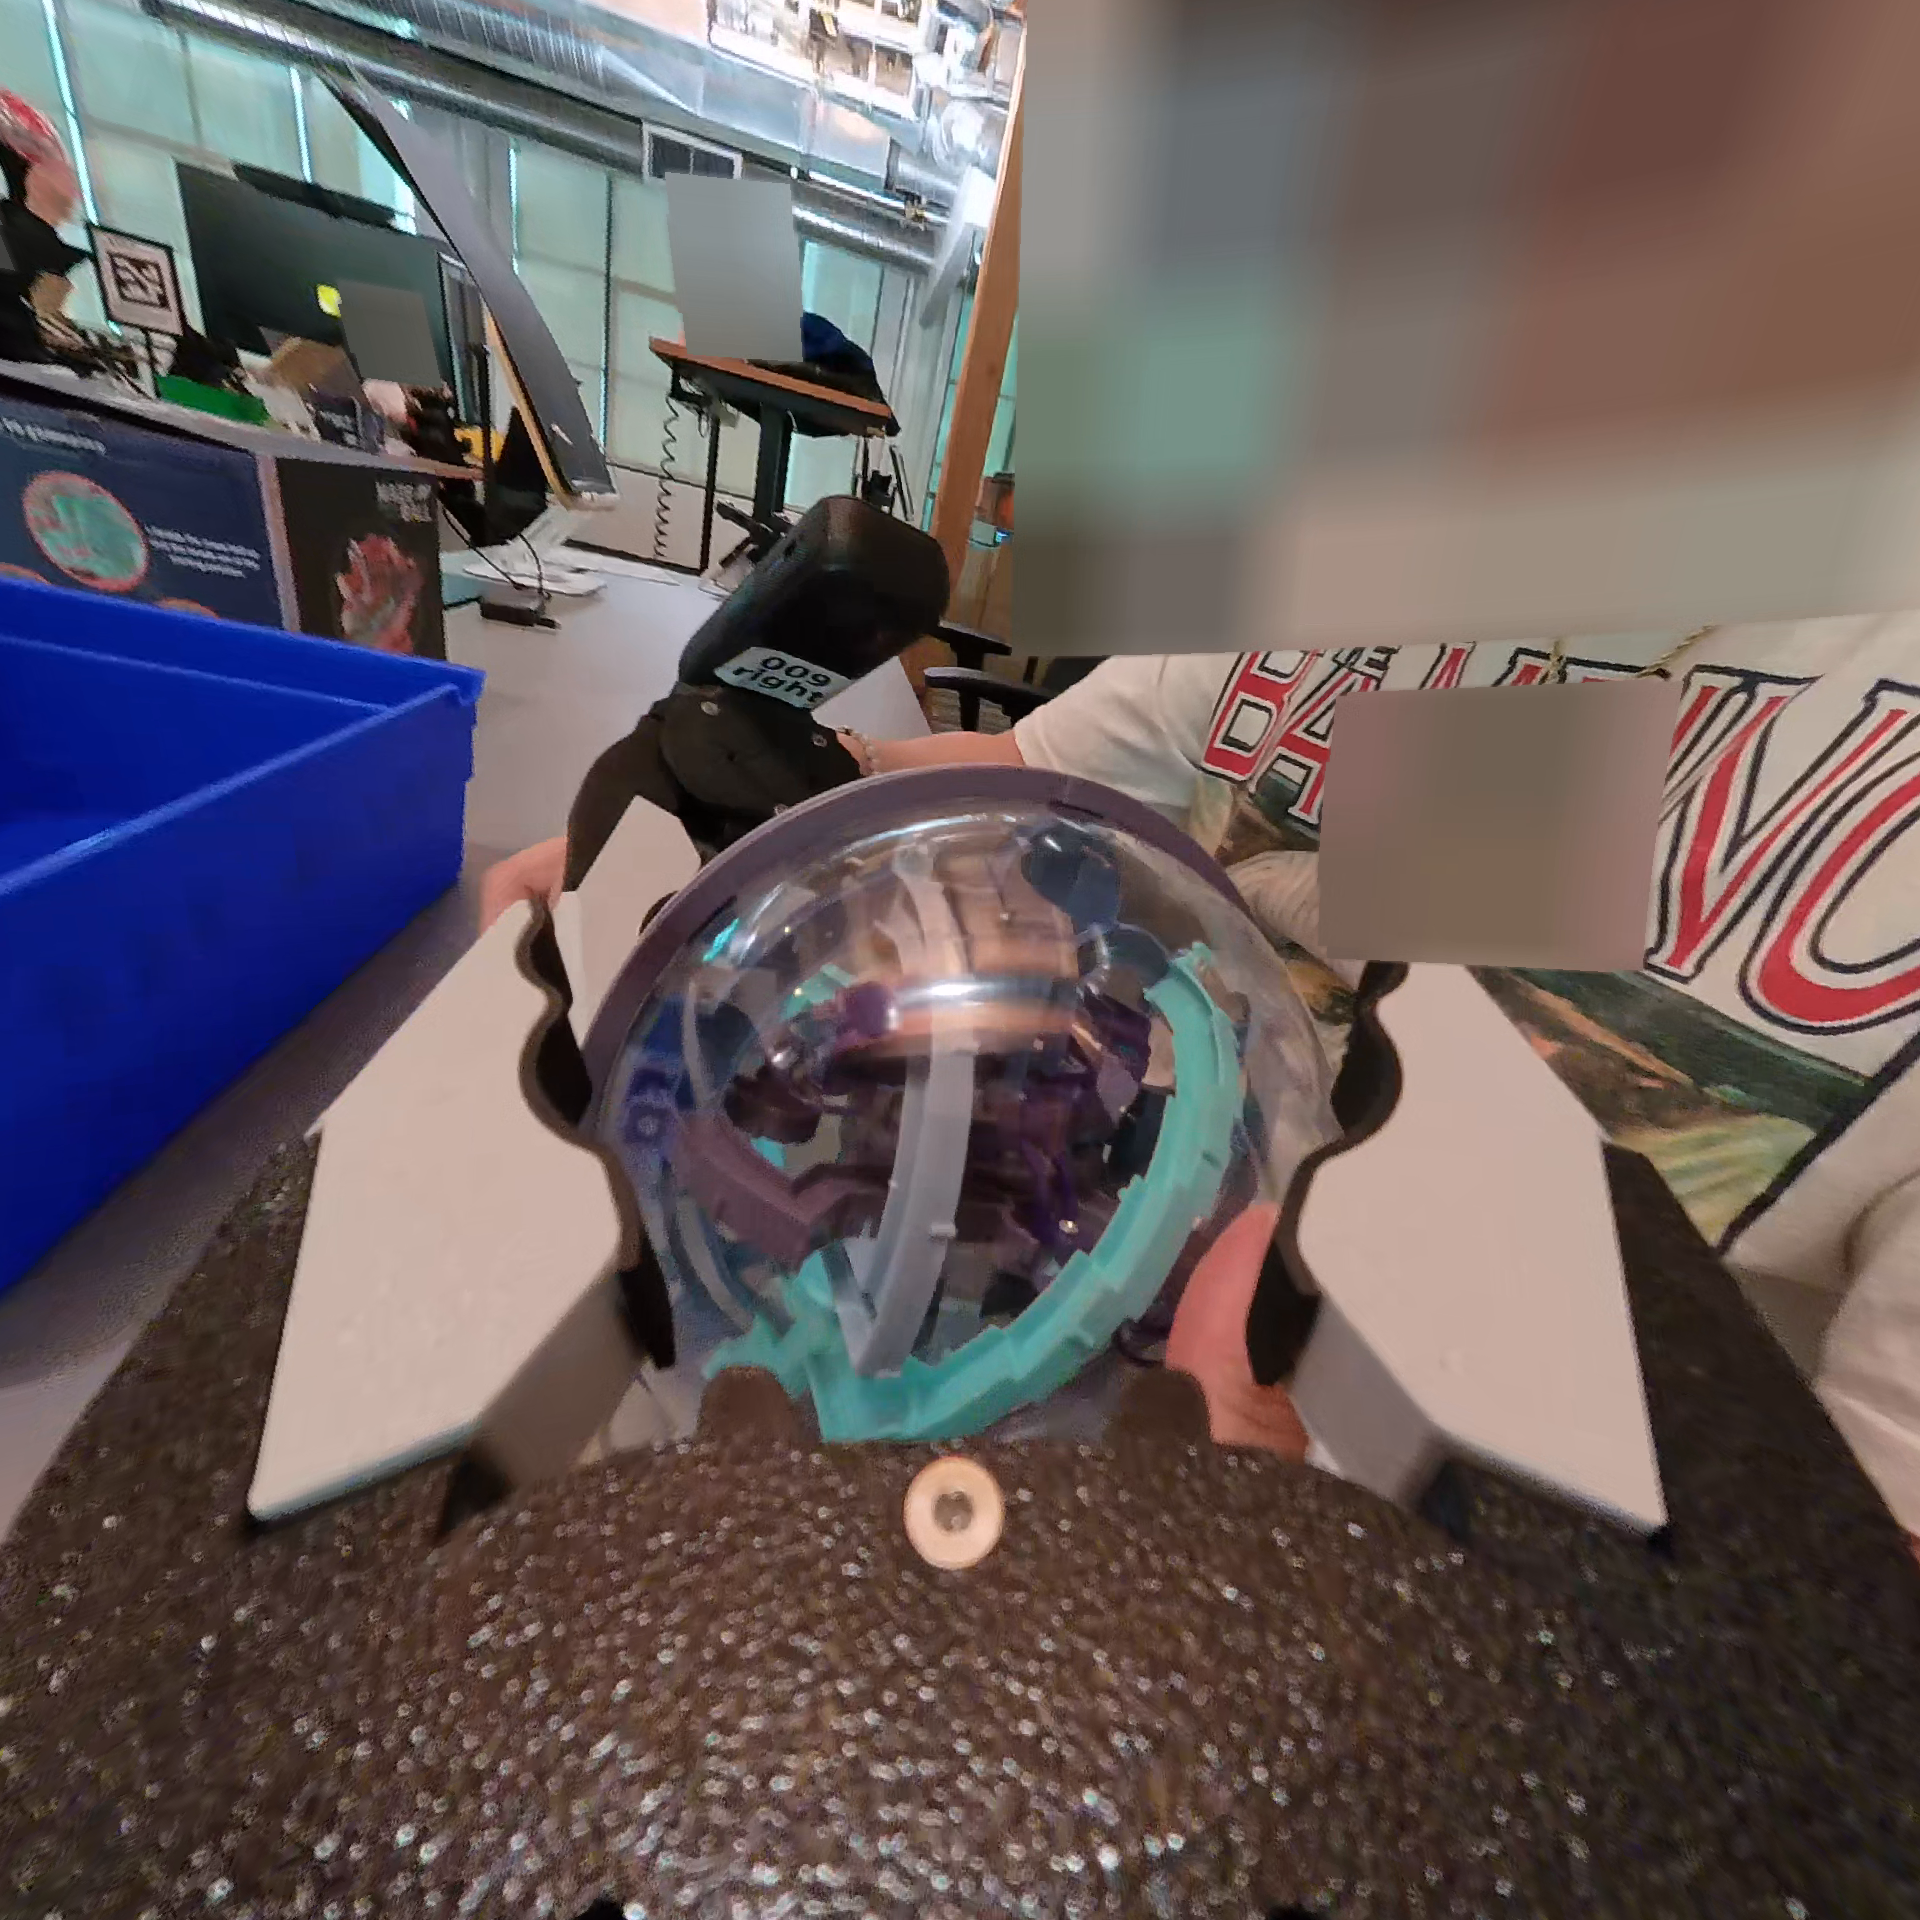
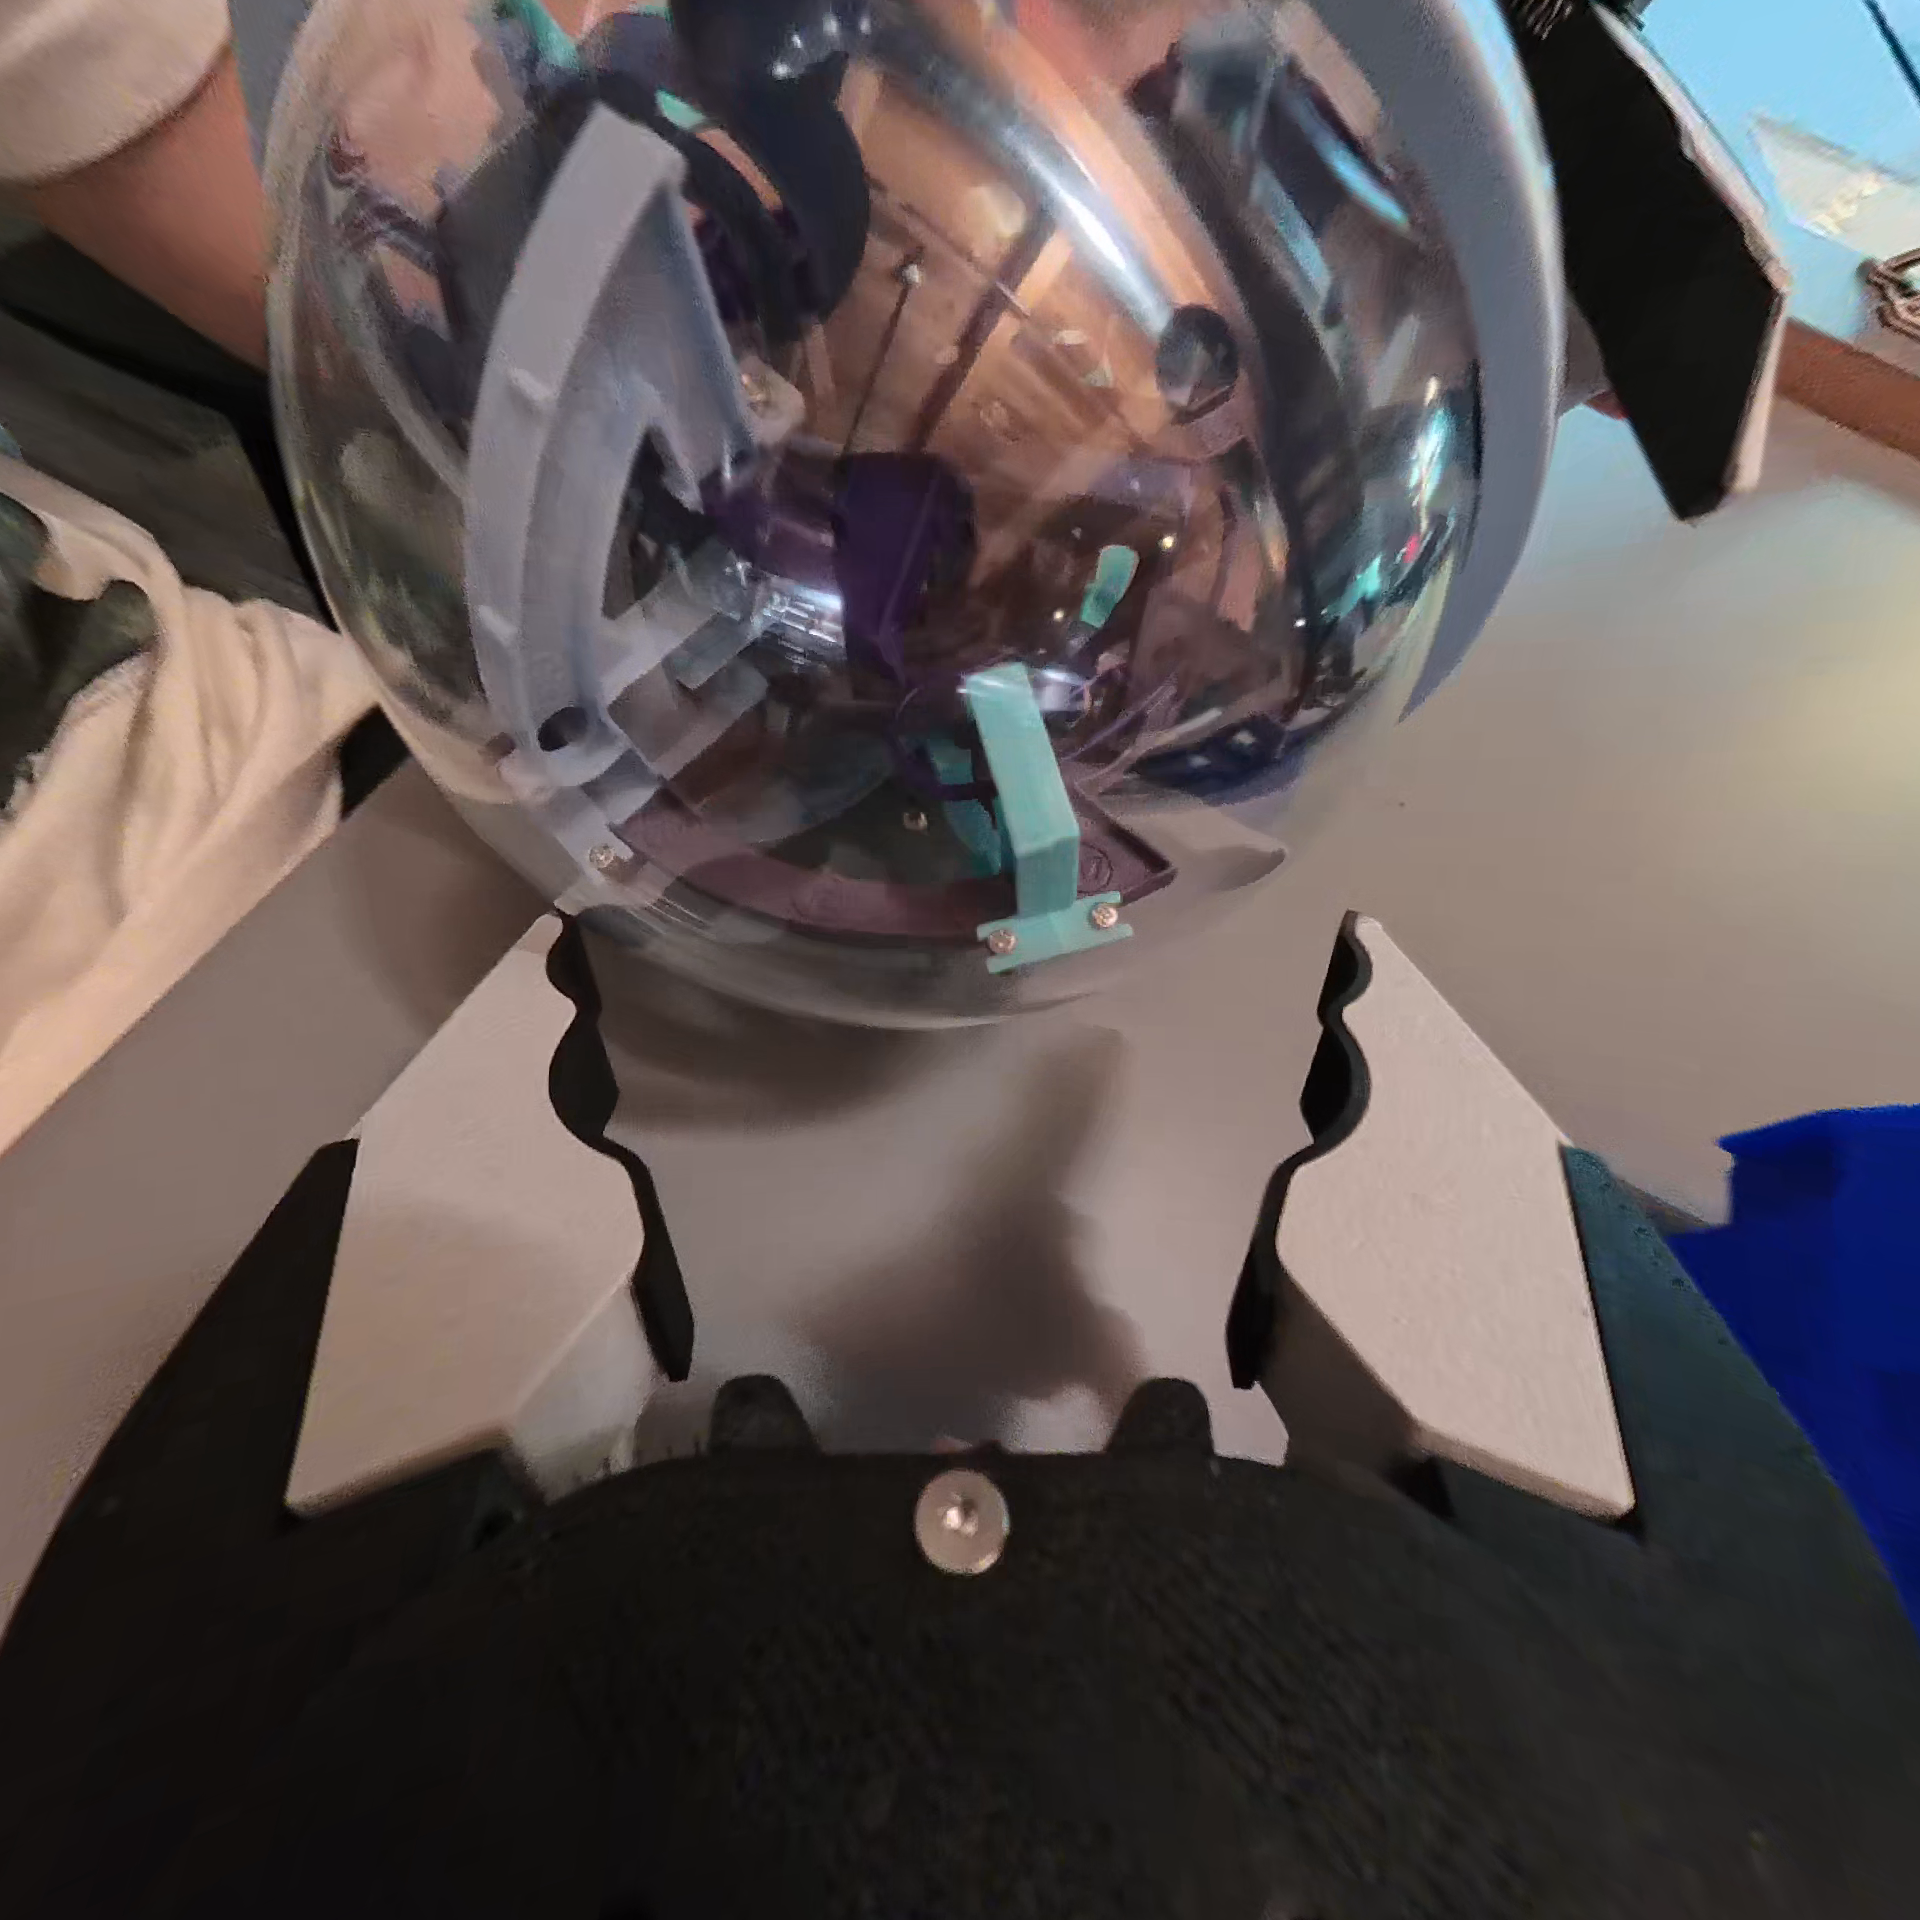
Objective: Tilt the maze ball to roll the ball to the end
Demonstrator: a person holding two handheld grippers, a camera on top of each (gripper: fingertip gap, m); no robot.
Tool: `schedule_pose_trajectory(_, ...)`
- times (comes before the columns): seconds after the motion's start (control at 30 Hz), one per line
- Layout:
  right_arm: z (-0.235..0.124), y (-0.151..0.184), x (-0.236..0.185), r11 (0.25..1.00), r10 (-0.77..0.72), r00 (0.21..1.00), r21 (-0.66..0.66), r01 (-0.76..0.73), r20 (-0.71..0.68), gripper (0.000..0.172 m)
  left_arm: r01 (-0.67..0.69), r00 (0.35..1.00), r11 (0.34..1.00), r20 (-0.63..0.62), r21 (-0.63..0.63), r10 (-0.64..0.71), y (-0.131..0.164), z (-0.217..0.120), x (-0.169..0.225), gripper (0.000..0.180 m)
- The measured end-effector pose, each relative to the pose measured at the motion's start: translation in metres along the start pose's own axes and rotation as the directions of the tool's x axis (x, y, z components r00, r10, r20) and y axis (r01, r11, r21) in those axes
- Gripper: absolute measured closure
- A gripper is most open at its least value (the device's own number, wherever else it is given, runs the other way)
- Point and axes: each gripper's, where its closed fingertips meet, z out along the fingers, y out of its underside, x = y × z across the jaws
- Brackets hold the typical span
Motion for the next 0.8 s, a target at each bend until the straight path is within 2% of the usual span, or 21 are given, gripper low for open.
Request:
schedule_pose_trajectory(0.13, 0.004, -0.002, -0.005, 1.0, 0.017, 1.0, 0.013, -0.017, 0.025, 0.037, 0.077, 0.995, 0.997, -0.064, -0.009, -0.077, 0.003, 0.0, 0.008, 0.042)
schedule_pose_trajectory(0.27, 0.002, -0.013, -0.006, 0.994, -0.102, 0.995, 0.028, 0.103, -0.015, 0.042, 0.097, 0.991, 0.995, -0.099, 0.016, -0.095, -0.001, -0.002, 0.013, 0.036)
schedule_pose_trajectory(0.37, 0.003, -0.013, -0.006, 0.987, -0.158, 0.987, -0.002, 0.158, -0.037, 0.041, -0.002, 0.988, 0.997, -0.155, 0.081, 0.014, -0.013, -0.006, 0.026, 0.036)
schedule_pose_trajectory(0.5, 0.0, -0.003, 0.007, 0.97, -0.242, 0.967, -0.054, 0.238, -0.084, 0.043, -0.162, 0.976, 0.96, -0.107, 0.228, 0.19, -0.035, -0.009, 0.03, 0.045)
schedule_pose_trajectory(0.6, -0.004, 0.002, 0.013, 0.979, -0.2, 0.975, -0.047, 0.196, -0.091, 0.045, -0.166, 0.972, 0.953, -0.119, 0.254, 0.201, -0.034, -0.011, 0.029, 0.038)
schedule_pose_trajectory(0.8, -0.016, -0.001, 0.024, 0.985, -0.173, 0.976, -0.024, 0.171, -0.13, 0.053, -0.149, 0.974, 0.945, -0.123, 0.292, 0.191, -0.034, -0.021, 0.028, 0.037)
